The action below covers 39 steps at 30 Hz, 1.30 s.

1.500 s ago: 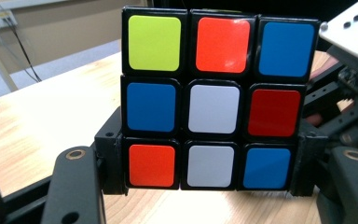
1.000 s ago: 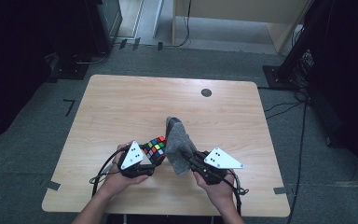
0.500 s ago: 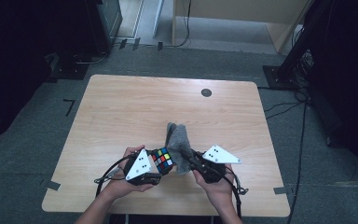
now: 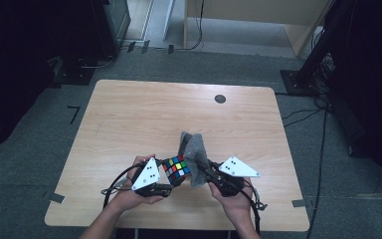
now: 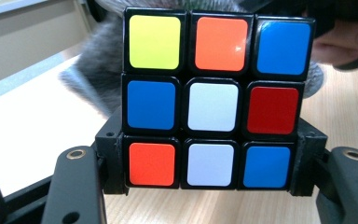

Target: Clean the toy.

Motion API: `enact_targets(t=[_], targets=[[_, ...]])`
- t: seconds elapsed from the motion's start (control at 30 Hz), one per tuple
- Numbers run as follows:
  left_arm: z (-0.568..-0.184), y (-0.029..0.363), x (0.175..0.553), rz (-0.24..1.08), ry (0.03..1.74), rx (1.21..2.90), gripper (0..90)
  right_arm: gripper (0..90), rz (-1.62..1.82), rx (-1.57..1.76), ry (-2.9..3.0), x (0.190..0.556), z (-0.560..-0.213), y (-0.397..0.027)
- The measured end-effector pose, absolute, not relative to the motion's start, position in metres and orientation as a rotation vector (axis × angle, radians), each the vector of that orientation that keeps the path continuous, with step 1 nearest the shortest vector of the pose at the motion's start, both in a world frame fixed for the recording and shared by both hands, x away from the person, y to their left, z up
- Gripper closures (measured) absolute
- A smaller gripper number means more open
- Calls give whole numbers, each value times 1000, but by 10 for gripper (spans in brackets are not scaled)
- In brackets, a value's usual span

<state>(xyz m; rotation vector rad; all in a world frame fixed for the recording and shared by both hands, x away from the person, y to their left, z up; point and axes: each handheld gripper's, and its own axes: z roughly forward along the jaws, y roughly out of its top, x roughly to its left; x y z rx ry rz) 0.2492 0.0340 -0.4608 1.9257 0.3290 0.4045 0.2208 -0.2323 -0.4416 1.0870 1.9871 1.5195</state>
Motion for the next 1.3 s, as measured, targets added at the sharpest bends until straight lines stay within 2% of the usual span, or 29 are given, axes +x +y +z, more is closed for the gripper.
enact_targets(t=[0.23,0.4,0.5,0.7,0.87,0.93,1.17,1.3], targets=[[-462,33,250,393,312,1913,340,779,1706,913,1979,208,-421,-218],[-463,31,249,409,310,1941,340,783,1680,953,2001,211,-429,-214],[-463,30,251,421,323,1948,339,784,1525,1043,1998,221,-439,-226],[-465,31,255,428,345,1952,339,785,1641,1022,1993,220,-434,-233],[-466,27,253,414,343,1965,340,783,1729,930,2020,212,-425,-219],[-465,27,251,440,334,1979,339,783,1665,892,2054,211,-429,-211],[-467,27,250,416,313,1986,339,791,1578,1043,2051,224,-443,-228],[-469,27,252,414,319,1999,339,789,1641,1049,2022,222,-438,-231]])
